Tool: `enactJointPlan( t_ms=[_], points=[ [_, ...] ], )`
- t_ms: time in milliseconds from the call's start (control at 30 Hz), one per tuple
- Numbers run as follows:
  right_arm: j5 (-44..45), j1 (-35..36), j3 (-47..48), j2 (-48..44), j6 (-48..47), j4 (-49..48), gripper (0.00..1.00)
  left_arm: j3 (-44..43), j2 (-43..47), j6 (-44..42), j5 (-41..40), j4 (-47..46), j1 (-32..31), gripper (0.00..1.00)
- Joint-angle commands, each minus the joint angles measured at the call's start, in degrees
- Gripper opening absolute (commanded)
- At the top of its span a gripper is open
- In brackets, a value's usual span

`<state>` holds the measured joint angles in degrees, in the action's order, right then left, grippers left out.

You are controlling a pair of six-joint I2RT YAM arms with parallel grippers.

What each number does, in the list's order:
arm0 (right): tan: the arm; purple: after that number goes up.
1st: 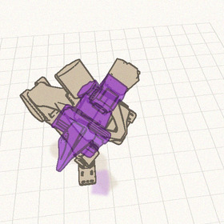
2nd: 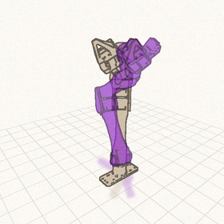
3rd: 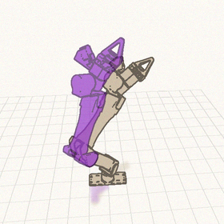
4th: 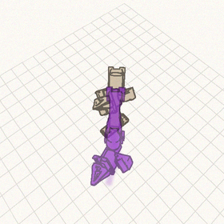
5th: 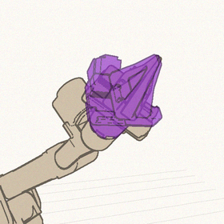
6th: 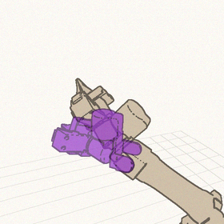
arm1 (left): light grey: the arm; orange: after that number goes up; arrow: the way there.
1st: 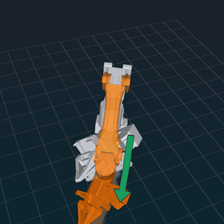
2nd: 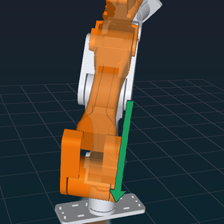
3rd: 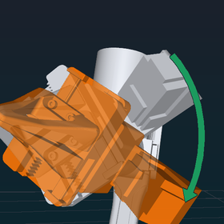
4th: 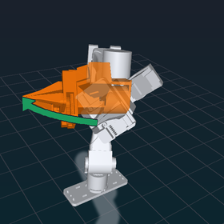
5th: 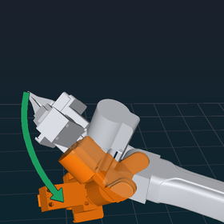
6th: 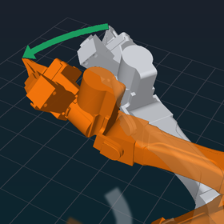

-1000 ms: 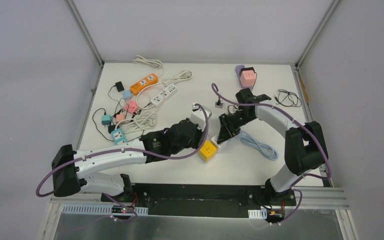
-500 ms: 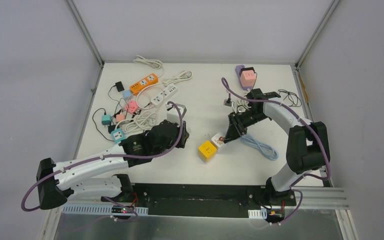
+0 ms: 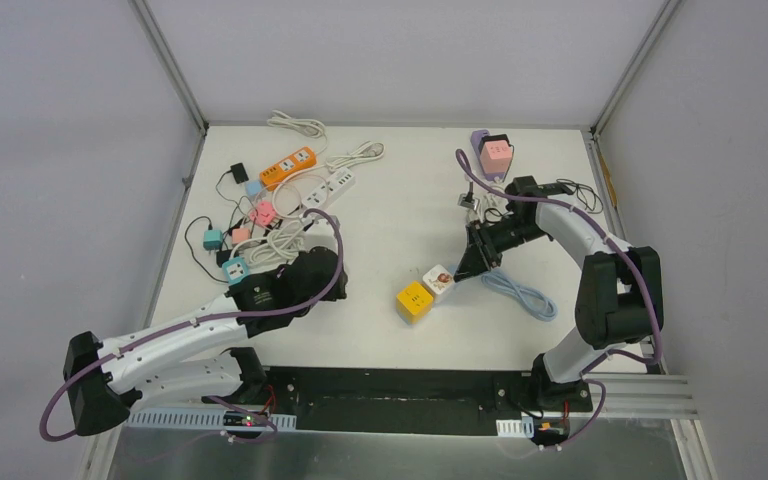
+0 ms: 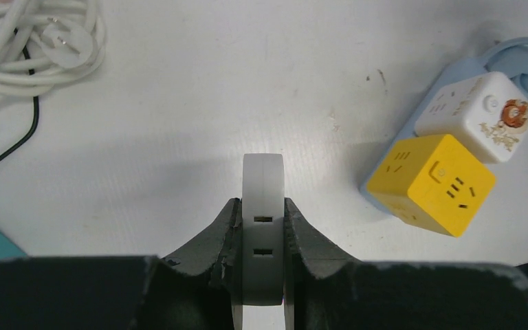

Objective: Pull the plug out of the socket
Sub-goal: Place the plug at the center of the board.

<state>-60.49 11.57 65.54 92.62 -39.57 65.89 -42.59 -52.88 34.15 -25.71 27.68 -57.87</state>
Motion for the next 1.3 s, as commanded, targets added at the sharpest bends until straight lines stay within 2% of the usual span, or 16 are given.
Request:
enactJointPlan(
  t_ms=[0,467,1267],
  points=[
    [-2.04,-0.81,0.69,-2.36,-2.12,-0.08,0.39,1.99,1.37,4.35,-2.09,2.67,1.50,0.00],
    [-1.74,-1.42,-0.03,-2.53,-2.00,-0.70,0.39,5.77,3.57,10.10,-2.08,6.81,4.60,0.00],
    [-1.63,-2.08,-1.04,-3.45,-1.67,-1.44,0.39,8.29,4.63,14.23,0.41,10.85,8.81,0.00]
  ],
)
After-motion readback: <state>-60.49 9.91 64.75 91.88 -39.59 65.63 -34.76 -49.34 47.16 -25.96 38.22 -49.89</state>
